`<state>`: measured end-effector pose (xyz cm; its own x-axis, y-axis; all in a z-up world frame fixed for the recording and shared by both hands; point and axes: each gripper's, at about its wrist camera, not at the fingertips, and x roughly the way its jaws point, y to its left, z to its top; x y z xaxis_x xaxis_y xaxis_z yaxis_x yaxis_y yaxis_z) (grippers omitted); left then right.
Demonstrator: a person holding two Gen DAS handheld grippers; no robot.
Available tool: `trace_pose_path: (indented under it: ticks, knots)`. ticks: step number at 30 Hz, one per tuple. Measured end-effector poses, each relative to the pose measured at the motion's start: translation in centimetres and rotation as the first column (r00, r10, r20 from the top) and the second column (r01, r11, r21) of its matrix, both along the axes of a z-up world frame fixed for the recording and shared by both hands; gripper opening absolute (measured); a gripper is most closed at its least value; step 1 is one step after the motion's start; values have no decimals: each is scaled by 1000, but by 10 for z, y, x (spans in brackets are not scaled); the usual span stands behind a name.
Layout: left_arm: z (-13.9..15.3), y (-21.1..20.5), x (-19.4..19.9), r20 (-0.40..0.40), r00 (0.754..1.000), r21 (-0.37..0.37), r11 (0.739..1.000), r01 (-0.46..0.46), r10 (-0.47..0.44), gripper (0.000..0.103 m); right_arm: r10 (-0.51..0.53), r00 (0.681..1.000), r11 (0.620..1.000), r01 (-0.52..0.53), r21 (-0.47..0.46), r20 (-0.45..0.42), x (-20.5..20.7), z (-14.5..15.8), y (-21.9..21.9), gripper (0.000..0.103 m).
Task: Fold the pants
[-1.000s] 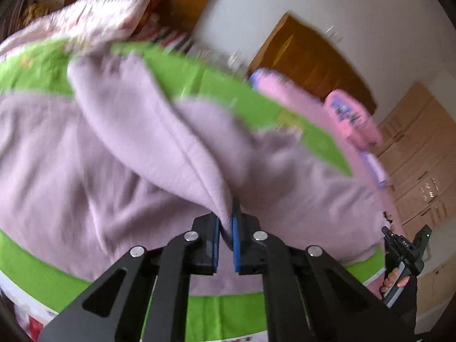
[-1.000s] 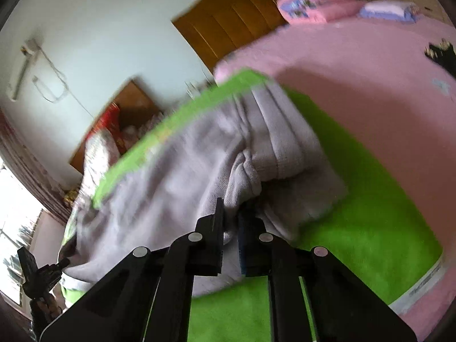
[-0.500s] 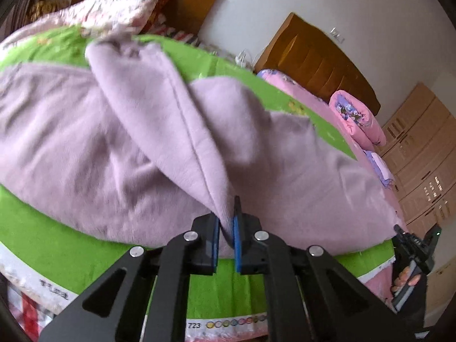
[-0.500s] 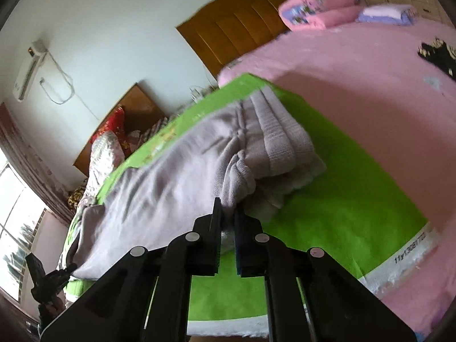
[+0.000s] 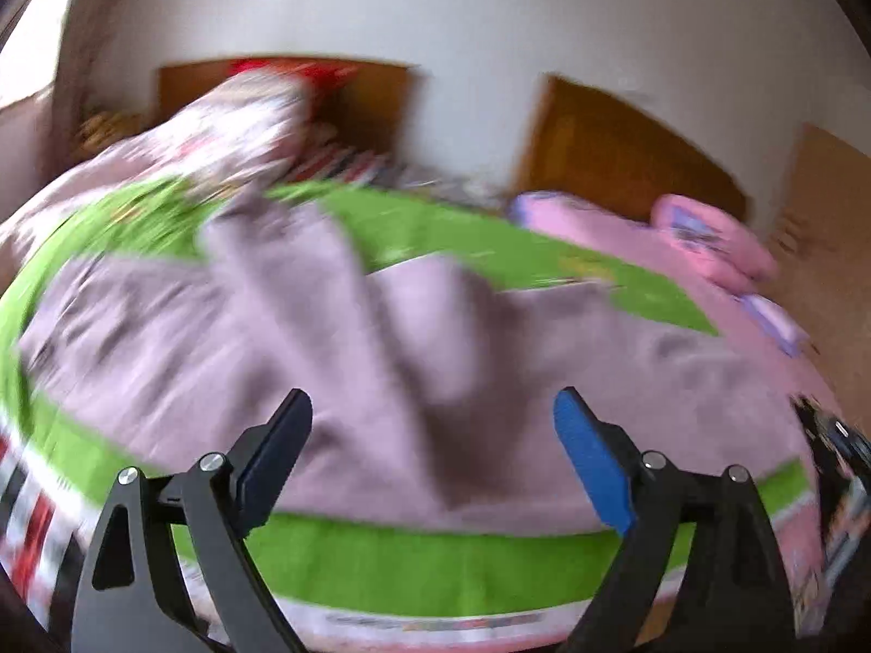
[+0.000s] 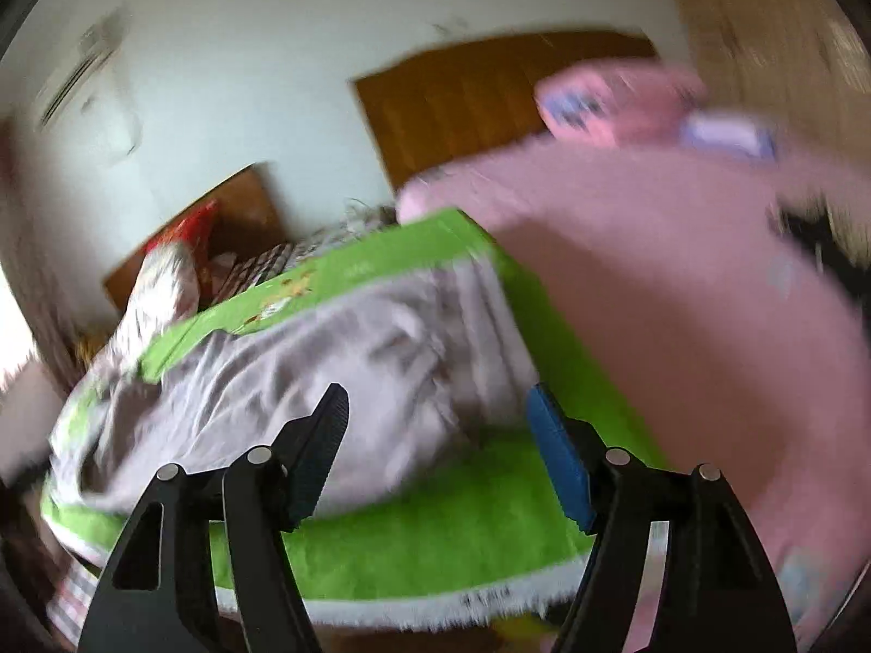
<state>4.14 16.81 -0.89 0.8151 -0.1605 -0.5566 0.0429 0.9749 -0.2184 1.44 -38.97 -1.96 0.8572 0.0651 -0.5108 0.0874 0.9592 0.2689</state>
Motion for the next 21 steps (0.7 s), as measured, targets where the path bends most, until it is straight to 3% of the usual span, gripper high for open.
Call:
trace_pose_path:
  ticks: [2,4,6,8,9,11,14,16,18,21]
  knots:
    - [-1,-28,6,-2,996,48,994,94,-94,99,60,998,998,-60,6,-23,20,-3,12,68]
    - [-16,-49,19,-62,990,98,987,130,-125,99,91,992,996,-91,1,-88,38,-18,20,68]
    - [-38,-55,31,-146,980,97,984,148,-133,99,84,980,996,-89,-18,-183,50,-40,20,68]
    - [-67,-46,42,-243,964,68,989,132,-112,99,101,981,991,-113,-66,-164,45,-47,22,69]
    - [-67,-43,36,-193,972,76,986,151,-134,99,98,980,990,-113,-80,-175,42,-44,23,68]
    - [-60,-37,26,-177,971,52,984,170,-158,99,66,980,994,-82,-79,-188,35,-32,24,68]
    - [-35,-13,3,-48,982,-31,983,183,-184,101,101,990,987,-112,-112,-99,32,7,49,68]
    - [-25,20,-1,-13,994,-38,993,111,-111,101,211,976,971,-215,-106,-50,44,30,82,70]
    - [-30,59,5,-31,999,-80,996,26,-29,101,349,937,933,-350,-85,-30,64,43,119,70]
    - [-45,133,9,-123,973,-171,962,-213,194,101,540,840,832,-543,-116,-61,107,53,199,70]
